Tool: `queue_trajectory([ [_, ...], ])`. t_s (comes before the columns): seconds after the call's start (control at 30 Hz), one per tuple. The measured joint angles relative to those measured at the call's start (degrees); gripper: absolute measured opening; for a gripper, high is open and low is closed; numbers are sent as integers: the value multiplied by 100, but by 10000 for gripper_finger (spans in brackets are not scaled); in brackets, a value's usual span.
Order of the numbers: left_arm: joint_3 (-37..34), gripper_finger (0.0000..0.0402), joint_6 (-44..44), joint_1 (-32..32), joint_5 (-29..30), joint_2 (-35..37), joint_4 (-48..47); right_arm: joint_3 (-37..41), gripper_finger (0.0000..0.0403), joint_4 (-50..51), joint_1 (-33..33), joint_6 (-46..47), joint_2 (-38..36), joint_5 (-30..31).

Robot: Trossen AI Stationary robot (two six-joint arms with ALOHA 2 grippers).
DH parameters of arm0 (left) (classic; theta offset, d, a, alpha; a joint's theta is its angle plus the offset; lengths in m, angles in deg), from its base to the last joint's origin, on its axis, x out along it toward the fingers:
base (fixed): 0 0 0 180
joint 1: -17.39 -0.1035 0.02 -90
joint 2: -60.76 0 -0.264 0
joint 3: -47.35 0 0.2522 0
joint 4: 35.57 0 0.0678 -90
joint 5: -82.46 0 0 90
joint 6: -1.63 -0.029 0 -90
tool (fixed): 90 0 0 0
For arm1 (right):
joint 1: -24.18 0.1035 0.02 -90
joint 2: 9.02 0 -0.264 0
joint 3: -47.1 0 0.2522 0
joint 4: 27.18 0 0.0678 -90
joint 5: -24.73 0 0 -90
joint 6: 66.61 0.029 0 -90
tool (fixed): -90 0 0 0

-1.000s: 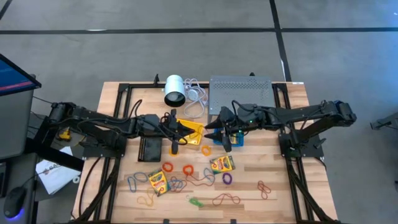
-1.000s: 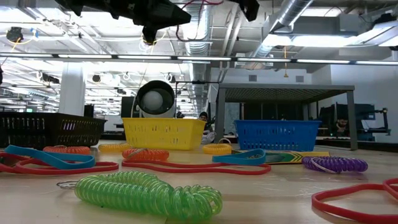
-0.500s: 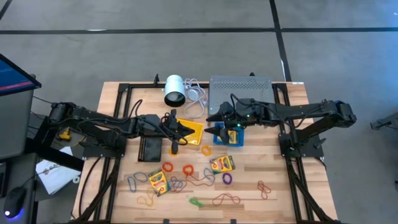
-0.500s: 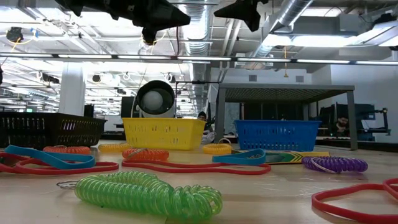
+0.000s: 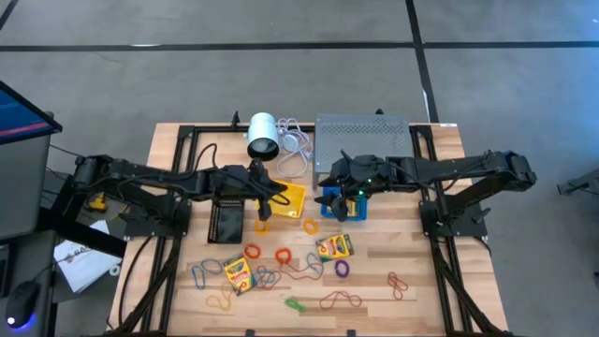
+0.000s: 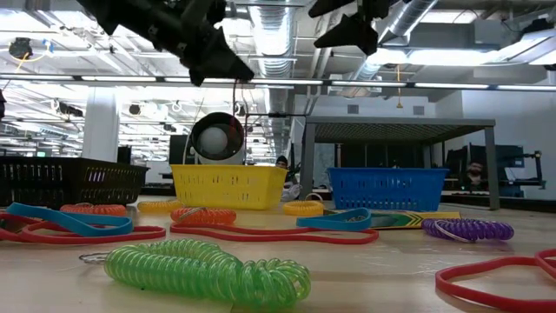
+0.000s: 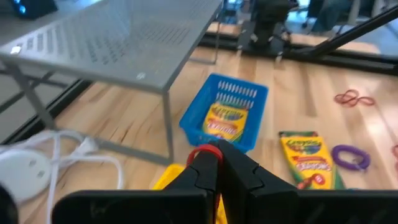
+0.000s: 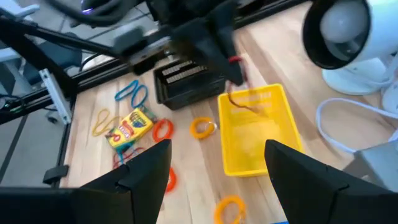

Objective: Pick & Place Office Desk Supplies
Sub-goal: Put the red rubber band into the yellow bin

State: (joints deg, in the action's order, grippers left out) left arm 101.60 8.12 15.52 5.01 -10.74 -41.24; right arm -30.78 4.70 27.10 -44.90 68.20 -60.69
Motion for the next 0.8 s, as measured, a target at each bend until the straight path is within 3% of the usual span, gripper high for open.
queue_trajectory([
  [0.33, 2, 0, 150, -157, -40, -235, -432, 0, 253, 42, 371, -4, -1, 17],
  [0.57, 0, 0, 150, -155, -41, -767, -415, 4, 253, 867, 963, 259, -1, 1144],
  [0.8, 0, 0, 160, -264, -43, -1012, -457, 26, 253, 1146, 1500, 718, -1, 1474],
])
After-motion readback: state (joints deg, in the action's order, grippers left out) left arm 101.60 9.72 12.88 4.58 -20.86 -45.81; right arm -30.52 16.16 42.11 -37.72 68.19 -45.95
